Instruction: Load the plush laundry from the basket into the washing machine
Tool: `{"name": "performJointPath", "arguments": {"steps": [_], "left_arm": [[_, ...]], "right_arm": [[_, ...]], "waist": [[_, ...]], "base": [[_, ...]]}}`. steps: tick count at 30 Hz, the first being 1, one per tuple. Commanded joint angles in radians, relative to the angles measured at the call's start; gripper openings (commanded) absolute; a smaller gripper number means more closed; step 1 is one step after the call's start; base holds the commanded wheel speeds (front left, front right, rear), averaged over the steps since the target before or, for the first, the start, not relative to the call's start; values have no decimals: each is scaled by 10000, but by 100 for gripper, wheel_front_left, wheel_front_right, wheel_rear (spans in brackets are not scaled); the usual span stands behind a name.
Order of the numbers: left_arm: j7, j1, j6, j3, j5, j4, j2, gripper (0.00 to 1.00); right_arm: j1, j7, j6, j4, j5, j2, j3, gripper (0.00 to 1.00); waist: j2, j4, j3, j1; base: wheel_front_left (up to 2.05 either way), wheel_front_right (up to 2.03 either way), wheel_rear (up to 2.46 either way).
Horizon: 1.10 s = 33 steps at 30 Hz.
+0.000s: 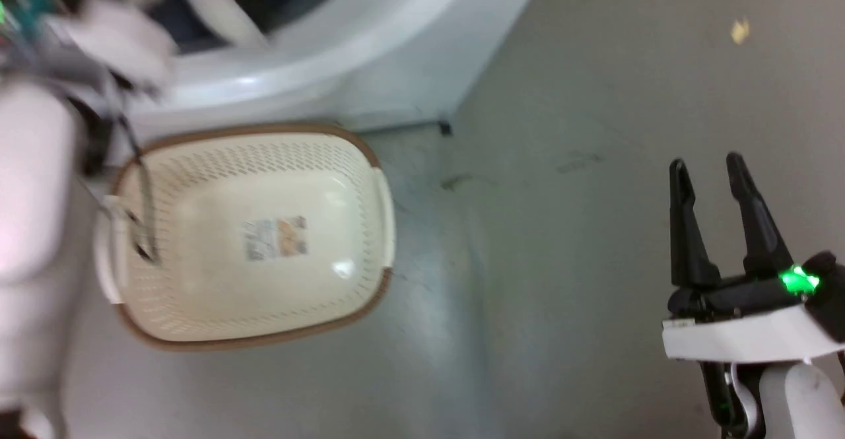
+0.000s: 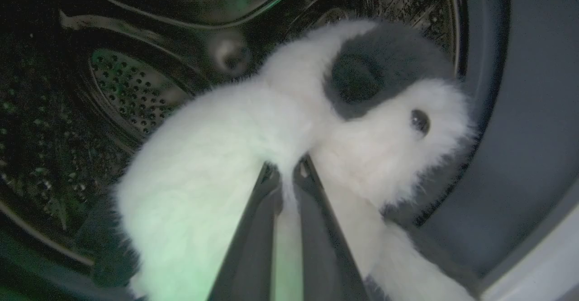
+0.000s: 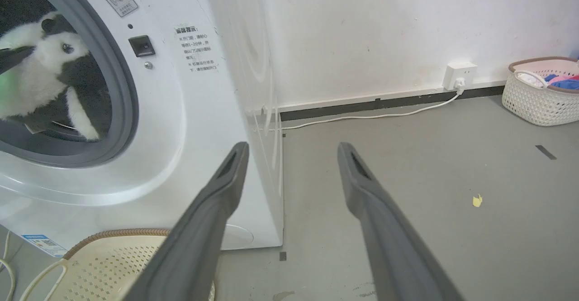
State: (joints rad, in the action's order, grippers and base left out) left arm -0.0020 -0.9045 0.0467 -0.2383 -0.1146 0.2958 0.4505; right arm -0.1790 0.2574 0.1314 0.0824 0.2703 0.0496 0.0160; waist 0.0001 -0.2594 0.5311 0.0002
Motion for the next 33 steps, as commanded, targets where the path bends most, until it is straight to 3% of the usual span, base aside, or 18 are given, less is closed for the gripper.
{"name": "performJointPath", "arguments": {"steps": [1, 5, 11, 16, 24, 25, 26, 33], "left_arm": [[104, -647, -96, 75, 101, 212, 175, 0], [506, -2479, -414, 91, 315, 1443, 617, 0], [1073, -4578, -537, -149, 809, 3552, 948, 0], [1433, -5183, -892, -493, 962, 5030, 987, 0], [742, -5485, -902, -777, 953, 6143, 635, 0], [603, -5471, -886, -814, 951, 6249, 576, 42], [429, -5434, -861, -844, 939, 6352, 507, 98], [-1264, -4483, -715, -785, 465, 6989, -172, 100]], "right_arm": [[-190, 44, -7, -23, 127, 6, 45, 100], [-444, 44, -7, -84, 416, 6, 198, 100], [-737, 44, -7, -152, 729, 6, 313, 100], [-818, 44, -7, -173, 836, 6, 352, 100], [-979, 44, -7, -166, 628, 6, 175, 100], [-986, 44, -7, -157, 574, 6, 139, 100], [-981, 44, -7, -146, 504, 6, 94, 100], [-781, 44, -7, -68, -218, 6, -406, 100]], "waist": [[-1, -782, 879, -2], [-1, -1180, 1470, -2], [-1, -1580, 2042, -2], [-1, -1655, 2286, -2], [-1, -1292, 2224, -2], [-1, -1222, 2148, -2], [-1, -1141, 2040, -2], [-1, -418, 711, -2]], "base": [[0, 0, 0], [0, 0, 0], [0, 0, 0], [0, 0, 0], [0, 0, 0], [0, 0, 0], [0, 0, 0], [0, 0, 0]]}}
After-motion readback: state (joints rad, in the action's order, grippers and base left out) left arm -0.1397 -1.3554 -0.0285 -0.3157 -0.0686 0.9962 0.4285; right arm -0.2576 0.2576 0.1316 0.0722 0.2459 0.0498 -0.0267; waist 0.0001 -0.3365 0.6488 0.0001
